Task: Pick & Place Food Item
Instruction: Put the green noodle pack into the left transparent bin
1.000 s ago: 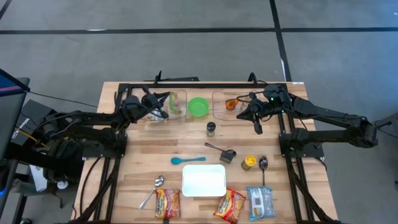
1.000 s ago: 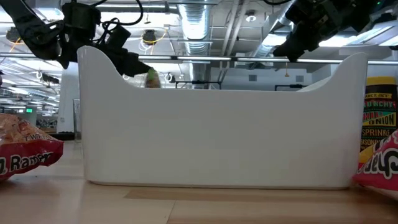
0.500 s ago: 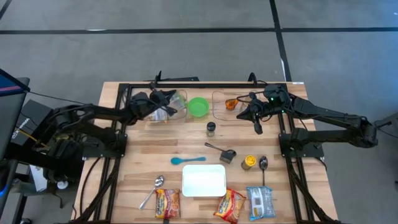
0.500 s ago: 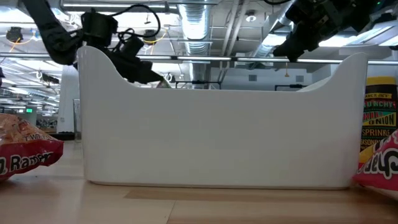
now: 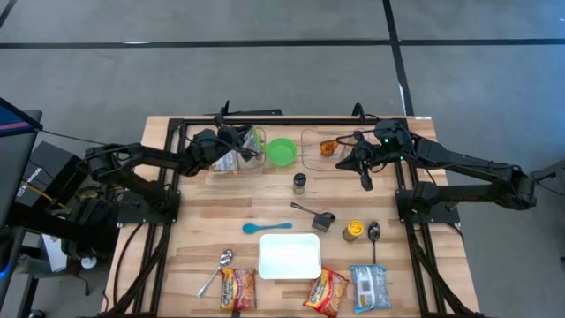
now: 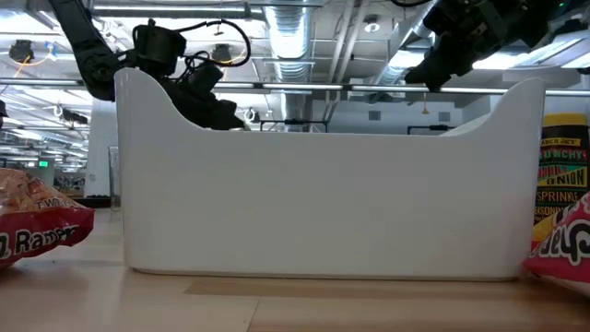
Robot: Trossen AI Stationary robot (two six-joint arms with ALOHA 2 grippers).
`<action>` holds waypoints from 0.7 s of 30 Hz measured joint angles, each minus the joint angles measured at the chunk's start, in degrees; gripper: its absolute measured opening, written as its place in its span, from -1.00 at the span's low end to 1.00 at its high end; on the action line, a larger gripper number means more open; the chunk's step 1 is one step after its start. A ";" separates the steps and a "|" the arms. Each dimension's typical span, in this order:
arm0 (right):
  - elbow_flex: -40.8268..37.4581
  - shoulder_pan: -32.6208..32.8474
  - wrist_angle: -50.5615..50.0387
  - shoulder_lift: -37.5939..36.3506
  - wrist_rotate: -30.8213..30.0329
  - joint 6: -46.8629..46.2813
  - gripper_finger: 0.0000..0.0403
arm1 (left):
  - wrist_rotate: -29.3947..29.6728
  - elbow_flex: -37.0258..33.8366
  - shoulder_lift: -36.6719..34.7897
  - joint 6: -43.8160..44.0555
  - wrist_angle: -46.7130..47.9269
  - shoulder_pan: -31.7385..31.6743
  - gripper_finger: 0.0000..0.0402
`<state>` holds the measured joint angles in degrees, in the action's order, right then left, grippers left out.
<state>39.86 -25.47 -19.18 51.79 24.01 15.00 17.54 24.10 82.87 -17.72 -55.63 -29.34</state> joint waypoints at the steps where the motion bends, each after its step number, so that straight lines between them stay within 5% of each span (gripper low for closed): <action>1: -0.02 0.01 0.00 0.02 0.00 0.00 -0.94 | 0.05 0.00 0.00 0.00 -0.46 0.00 -1.00; 21: -0.01 0.02 0.00 0.00 0.00 0.00 -0.94 | 2.19 -0.02 0.00 0.25 1.21 0.02 -1.00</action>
<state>39.85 -25.45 -19.18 51.79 24.01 15.00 19.73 24.08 82.87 -17.46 -54.42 -29.33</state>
